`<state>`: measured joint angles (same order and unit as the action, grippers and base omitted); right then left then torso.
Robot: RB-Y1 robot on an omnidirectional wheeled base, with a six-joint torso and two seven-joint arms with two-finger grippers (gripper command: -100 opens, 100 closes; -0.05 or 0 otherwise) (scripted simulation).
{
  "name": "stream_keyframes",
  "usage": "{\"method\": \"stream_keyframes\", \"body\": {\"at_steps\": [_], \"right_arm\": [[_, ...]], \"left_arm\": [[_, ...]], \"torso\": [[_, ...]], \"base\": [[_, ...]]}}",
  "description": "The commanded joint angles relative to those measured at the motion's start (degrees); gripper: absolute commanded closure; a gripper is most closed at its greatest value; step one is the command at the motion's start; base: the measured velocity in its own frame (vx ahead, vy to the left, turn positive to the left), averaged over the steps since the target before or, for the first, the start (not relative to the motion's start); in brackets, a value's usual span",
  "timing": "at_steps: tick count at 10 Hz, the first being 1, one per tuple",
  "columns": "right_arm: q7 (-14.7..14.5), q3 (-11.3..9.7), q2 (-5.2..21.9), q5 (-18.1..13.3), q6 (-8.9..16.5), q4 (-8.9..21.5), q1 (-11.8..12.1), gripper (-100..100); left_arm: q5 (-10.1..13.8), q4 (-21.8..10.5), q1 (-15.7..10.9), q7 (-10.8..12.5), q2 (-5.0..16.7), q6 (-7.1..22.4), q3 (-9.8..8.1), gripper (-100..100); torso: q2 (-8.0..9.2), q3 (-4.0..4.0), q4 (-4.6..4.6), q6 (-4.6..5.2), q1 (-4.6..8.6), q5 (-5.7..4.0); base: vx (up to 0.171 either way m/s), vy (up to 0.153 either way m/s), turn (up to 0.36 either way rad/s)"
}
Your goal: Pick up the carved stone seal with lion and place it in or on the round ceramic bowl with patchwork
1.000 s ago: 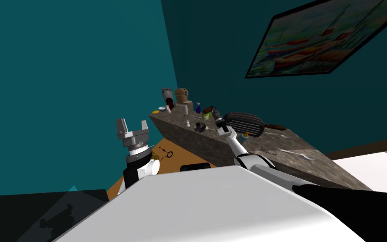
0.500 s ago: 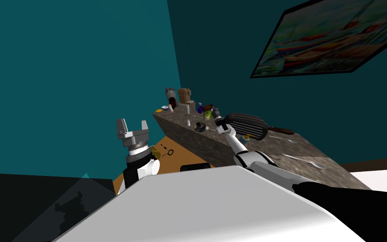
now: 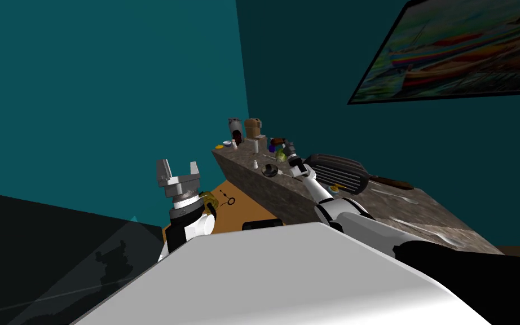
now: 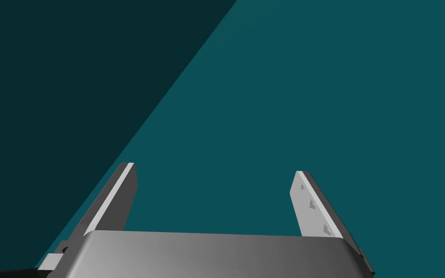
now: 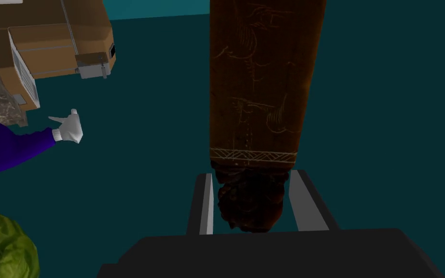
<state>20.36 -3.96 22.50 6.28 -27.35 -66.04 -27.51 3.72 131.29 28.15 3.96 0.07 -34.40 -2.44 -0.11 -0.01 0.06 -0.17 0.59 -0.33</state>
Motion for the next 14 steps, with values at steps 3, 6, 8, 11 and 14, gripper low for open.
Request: {"method": "stream_keyframes", "body": {"at_steps": [3, 6, 8, 11, 14], "right_arm": [[6.03, -2.06, 1.27, 3.53, 0.51, 1.00, -1.71, 100], [10.91, -3.94, 2.48, 6.52, 0.98, 1.88, -3.19, 100], [14.04, -5.87, 3.67, 9.24, 1.50, 2.78, -4.59, 100], [18.82, -7.83, 4.85, 12.22, 2.06, 3.69, -5.89, 100], [23.69, -9.81, 6.01, 15.11, 2.66, 4.60, -7.08, 100]], "left_arm": [[0.00, 0.00, -0.01, 0.00, 0.00, 0.00, 0.00, 0], [0.00, 0.00, -0.01, 0.00, 0.00, 0.00, 0.00, 0], [0.00, 0.00, 0.01, 0.00, 0.00, 0.00, 0.00, 0], [0.00, 0.00, 0.01, 0.00, 0.00, 0.00, 0.00, 0], [0.00, 0.00, 0.01, 0.00, 0.00, 0.00, 0.00, 0]], "torso": [[-0.03, -0.02, 0.00, -0.15, -0.05, 0.04], [0.00, -0.01, -0.02, -0.11, -0.05, 0.05], [-0.06, -0.05, -0.05, 0.09, -0.10, 0.05], [-0.05, -0.05, -0.05, 0.12, -0.14, 0.09], [-0.07, -0.06, -0.05, 0.11, -0.20, 0.14]], "base": [[-0.023, -0.068, 0.155], [-0.031, -0.066, 0.140], [-0.025, -0.054, 0.118], [-0.036, -0.058, 0.121], [-0.033, -0.062, 0.150]]}}
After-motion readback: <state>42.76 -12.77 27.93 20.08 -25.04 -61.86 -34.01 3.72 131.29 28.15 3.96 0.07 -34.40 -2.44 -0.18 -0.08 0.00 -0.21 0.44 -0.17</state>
